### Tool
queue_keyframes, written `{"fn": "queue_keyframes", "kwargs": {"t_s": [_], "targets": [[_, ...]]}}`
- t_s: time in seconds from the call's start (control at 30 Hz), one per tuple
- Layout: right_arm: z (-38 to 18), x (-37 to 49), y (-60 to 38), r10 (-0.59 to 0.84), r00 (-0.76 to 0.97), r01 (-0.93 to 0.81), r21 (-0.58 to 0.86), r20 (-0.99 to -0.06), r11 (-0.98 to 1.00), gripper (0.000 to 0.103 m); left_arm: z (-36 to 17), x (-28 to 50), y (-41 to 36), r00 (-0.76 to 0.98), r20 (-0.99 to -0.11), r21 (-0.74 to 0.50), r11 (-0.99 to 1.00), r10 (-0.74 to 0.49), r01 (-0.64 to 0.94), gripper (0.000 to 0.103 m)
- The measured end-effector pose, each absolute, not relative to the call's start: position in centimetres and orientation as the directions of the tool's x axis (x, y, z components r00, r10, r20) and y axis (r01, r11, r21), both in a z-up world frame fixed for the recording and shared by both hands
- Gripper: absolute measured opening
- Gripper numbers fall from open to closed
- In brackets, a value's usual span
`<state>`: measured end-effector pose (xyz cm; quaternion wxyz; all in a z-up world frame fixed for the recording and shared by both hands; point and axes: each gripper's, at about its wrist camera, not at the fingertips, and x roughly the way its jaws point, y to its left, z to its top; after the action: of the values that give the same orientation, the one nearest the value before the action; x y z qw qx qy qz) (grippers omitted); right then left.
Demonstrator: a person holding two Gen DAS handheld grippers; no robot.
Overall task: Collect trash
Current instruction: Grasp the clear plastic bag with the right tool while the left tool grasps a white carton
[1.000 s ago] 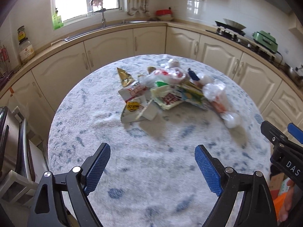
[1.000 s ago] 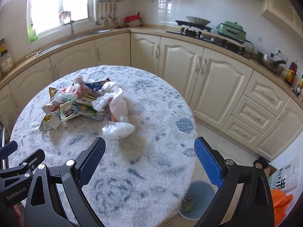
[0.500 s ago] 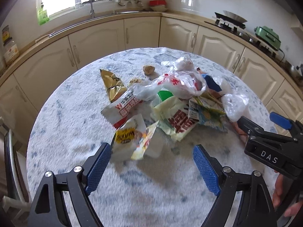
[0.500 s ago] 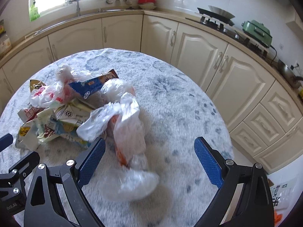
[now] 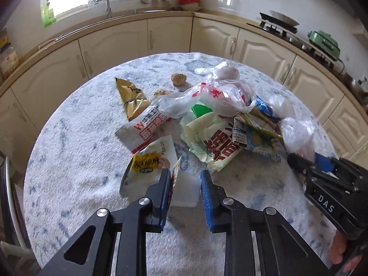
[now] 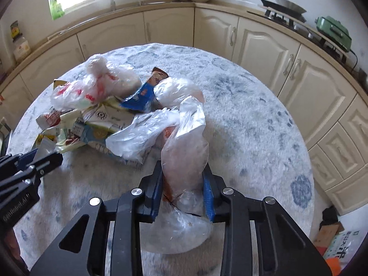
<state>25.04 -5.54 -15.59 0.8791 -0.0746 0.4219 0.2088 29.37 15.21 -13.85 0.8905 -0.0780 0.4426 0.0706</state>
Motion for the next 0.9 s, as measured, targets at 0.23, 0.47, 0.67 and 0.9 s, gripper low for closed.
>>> {"fn": "queue_keyframes", "kwargs": {"t_s": [0.23,0.47,0.67,0.9], "targets": [[-15.6,20.6,-7.7,0.34,0.523,-0.435,0.099,-0.782,0.895,0.03,-12.8,24.9,14.8,0.606,-0.794,-0.107,0.974,0.036,-0.199,0.019],[-15.6,15.3,-9.0,0.392,0.485,-0.474,0.142,-0.782,0.869,0.03,-11.7,18.6,13.3,0.628,-0.778,-0.147,0.976,-0.012,-0.163,0.018],[-16.0,13.5,-8.2,0.345,0.538,-0.469,0.067,-0.769,0.881,0.034,-11.4,15.1,13.4,0.63,-0.776,-0.162,0.972,-0.017,-0.173,0.021],[-16.5,14.0,-7.3,0.341,0.586,-0.457,0.049,-0.735,0.888,0.046,-12.4,14.6,13.1,0.613,-0.79,-0.169,0.961,-0.001,-0.217,0.025]]}}
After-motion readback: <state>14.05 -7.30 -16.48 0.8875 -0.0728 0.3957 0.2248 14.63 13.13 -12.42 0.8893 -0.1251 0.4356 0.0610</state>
